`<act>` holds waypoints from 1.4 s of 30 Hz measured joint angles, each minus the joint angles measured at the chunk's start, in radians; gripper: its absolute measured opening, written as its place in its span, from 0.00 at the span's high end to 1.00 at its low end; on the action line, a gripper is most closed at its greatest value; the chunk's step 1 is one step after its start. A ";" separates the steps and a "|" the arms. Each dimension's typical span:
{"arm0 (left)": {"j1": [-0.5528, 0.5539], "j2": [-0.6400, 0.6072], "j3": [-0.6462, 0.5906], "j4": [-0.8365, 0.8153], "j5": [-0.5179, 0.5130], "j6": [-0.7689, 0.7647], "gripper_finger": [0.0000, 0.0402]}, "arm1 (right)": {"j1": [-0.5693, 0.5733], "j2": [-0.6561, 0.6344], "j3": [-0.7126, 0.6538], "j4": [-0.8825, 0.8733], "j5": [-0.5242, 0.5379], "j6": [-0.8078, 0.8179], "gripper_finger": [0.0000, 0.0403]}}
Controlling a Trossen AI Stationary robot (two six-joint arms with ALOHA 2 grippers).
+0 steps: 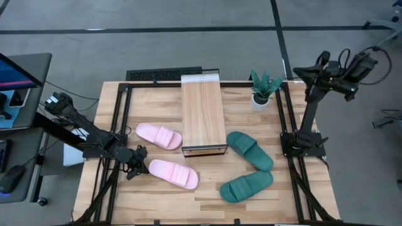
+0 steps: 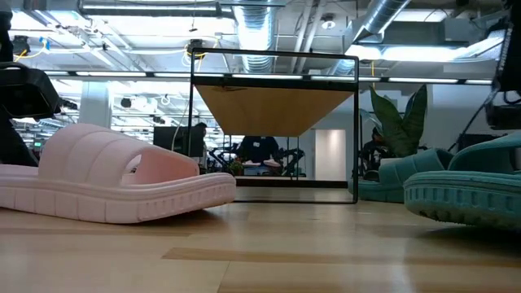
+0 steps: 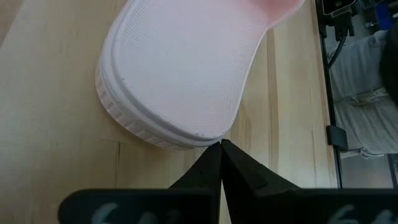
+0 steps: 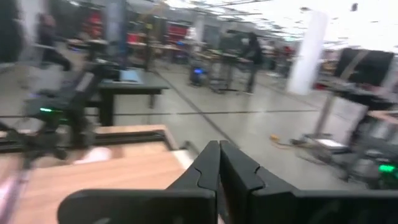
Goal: Pick and place slides into the shelf
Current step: Put the top green slide on the shelf
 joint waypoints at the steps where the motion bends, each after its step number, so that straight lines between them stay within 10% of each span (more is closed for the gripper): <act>1: 0.000 0.000 0.000 0.000 0.000 0.000 1.00 | -0.038 0.000 -0.001 -0.011 0.000 0.000 0.98; 21: 0.000 0.000 0.000 0.000 0.000 0.000 1.00 | -0.828 0.107 -0.304 0.032 0.000 0.254 0.88; 27: 0.000 0.000 0.000 0.000 0.000 0.000 1.00 | -0.813 0.248 -0.347 0.053 -0.020 0.349 0.88; 33: 0.000 0.000 0.000 0.000 0.000 0.000 1.00 | -0.649 0.283 -0.299 0.032 -0.261 0.412 0.89; 42: 0.000 0.000 0.000 0.000 0.000 0.000 1.00 | -0.515 0.270 0.000 -0.850 -0.741 1.104 1.00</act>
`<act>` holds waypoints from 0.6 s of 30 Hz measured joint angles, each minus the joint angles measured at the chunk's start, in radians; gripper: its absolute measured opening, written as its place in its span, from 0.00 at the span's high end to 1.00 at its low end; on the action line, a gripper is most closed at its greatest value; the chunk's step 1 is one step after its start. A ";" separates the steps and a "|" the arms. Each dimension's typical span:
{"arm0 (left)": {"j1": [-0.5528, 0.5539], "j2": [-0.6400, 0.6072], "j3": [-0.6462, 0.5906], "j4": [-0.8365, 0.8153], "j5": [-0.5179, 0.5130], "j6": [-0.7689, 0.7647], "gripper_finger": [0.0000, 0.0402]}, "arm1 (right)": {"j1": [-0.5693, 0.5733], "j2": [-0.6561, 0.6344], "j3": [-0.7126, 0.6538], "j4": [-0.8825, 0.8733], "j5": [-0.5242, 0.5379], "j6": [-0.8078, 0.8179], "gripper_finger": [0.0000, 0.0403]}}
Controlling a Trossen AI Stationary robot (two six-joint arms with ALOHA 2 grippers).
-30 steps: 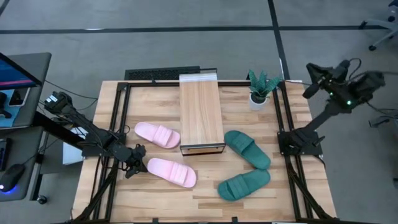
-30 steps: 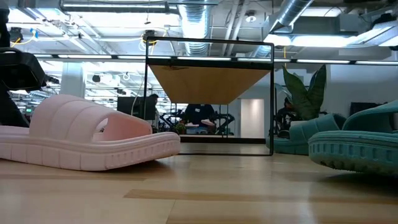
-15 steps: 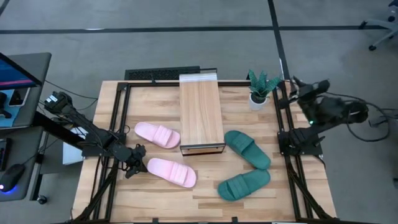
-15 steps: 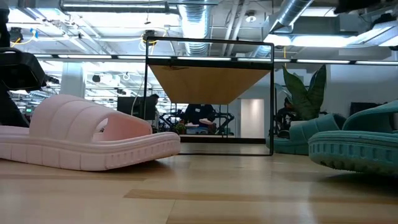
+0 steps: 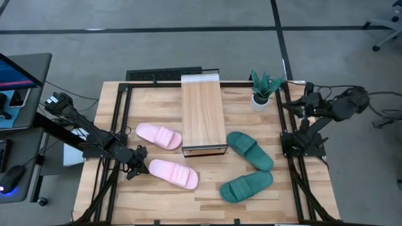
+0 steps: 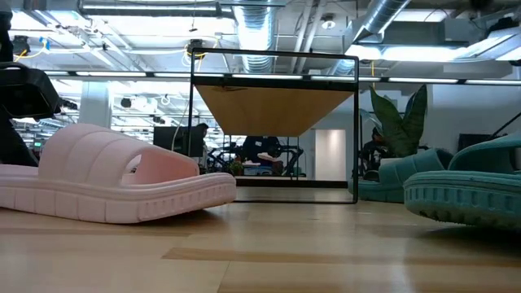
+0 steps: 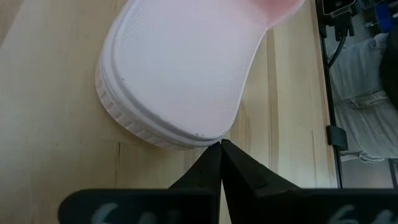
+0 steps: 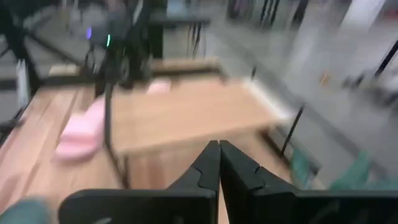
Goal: Pick and place slides into the shelf
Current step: Put the top green slide on the shelf
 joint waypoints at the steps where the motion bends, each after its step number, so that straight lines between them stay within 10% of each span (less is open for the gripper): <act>1: 0.000 0.000 0.000 0.000 0.000 0.000 1.00 | 0.002 0.013 0.013 -0.054 -0.021 0.060 0.99; 18: 0.000 0.000 0.000 0.000 0.000 0.000 1.00 | 0.004 0.124 0.045 -0.288 -0.463 0.495 0.94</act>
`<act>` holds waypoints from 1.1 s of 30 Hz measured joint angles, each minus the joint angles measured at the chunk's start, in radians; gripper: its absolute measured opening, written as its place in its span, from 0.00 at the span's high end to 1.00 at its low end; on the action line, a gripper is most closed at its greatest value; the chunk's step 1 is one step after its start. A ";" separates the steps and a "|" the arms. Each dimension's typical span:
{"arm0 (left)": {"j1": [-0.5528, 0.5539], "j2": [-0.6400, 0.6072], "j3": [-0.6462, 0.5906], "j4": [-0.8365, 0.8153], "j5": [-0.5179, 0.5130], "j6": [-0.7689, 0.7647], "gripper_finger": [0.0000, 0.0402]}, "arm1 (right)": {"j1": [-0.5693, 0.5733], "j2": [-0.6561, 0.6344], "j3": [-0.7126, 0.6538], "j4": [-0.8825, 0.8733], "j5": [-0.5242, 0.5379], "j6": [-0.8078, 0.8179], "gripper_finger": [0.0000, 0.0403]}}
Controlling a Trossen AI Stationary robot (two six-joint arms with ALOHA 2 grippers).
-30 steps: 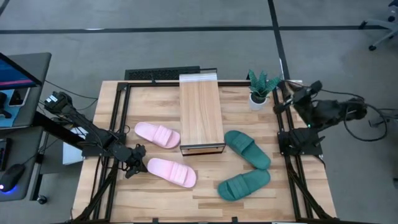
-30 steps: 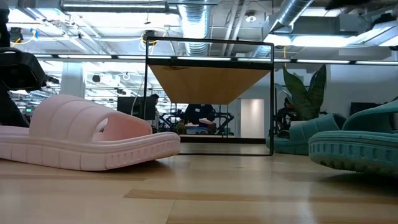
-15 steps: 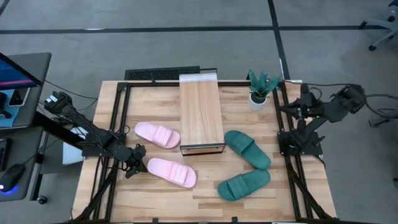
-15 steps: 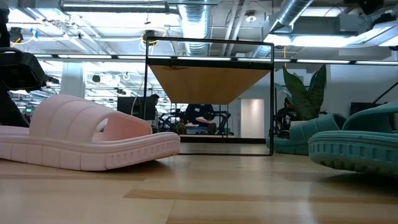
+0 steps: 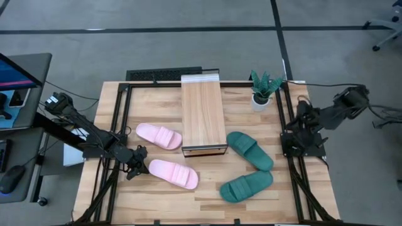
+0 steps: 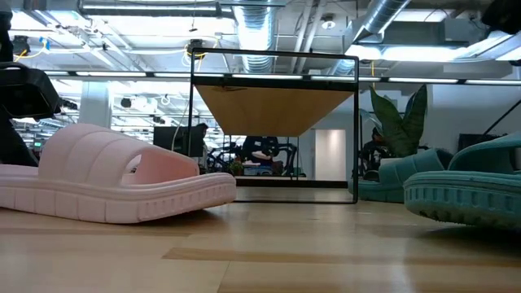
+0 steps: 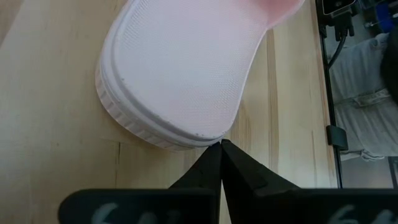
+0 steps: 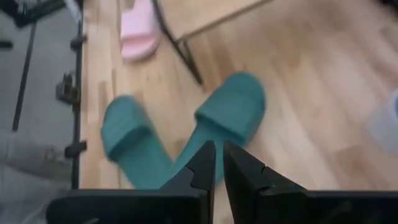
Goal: Pick and place slides into the shelf
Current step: Put the top green slide on the shelf
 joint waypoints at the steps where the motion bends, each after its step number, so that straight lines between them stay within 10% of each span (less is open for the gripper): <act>1: 0.000 0.000 0.000 0.000 0.000 0.000 1.00 | 0.000 0.015 0.000 0.000 -0.021 0.001 0.93; 17: 0.000 0.000 0.000 0.000 0.000 0.000 1.00 | 0.008 0.197 -0.051 0.119 0.011 -0.065 0.96; 33: 0.000 0.000 0.000 0.000 0.000 0.000 1.00 | 0.120 -0.262 -0.515 0.523 0.206 0.026 0.99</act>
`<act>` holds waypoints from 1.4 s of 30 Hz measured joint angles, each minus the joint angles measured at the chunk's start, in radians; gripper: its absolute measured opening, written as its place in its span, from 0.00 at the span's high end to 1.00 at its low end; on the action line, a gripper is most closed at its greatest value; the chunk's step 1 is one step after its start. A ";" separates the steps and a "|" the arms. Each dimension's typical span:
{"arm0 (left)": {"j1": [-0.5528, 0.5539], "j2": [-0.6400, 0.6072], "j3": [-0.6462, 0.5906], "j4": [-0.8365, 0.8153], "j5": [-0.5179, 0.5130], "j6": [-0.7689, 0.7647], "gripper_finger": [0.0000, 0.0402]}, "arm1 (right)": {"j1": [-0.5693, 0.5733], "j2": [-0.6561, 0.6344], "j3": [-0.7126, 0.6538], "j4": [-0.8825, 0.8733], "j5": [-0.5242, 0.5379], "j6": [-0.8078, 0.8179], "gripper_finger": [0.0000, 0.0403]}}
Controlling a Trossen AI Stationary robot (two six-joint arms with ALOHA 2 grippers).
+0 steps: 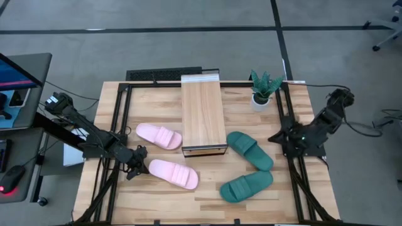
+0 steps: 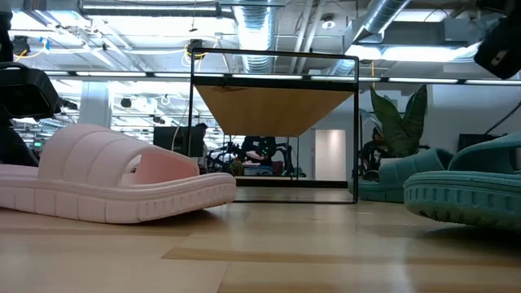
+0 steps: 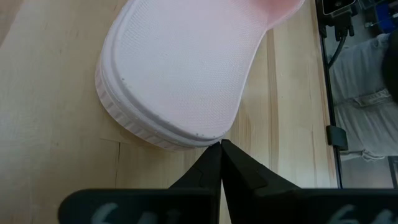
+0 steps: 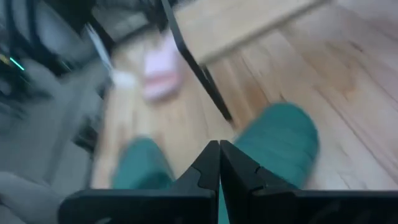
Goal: Pick and place slides into the shelf
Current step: Put the top green slide on the shelf
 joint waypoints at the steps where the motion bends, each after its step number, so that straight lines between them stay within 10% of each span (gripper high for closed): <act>1: 0.000 0.000 0.000 0.000 0.000 0.000 1.00 | 0.001 -0.032 -0.010 0.015 0.010 -0.002 0.99; 13: 0.000 0.000 0.000 0.000 0.000 0.000 1.00 | -0.040 -0.147 -0.166 0.025 0.166 0.182 0.95; 42: 0.000 0.000 0.000 0.000 0.000 0.000 1.00 | -0.080 0.353 -0.232 0.071 0.017 0.496 0.68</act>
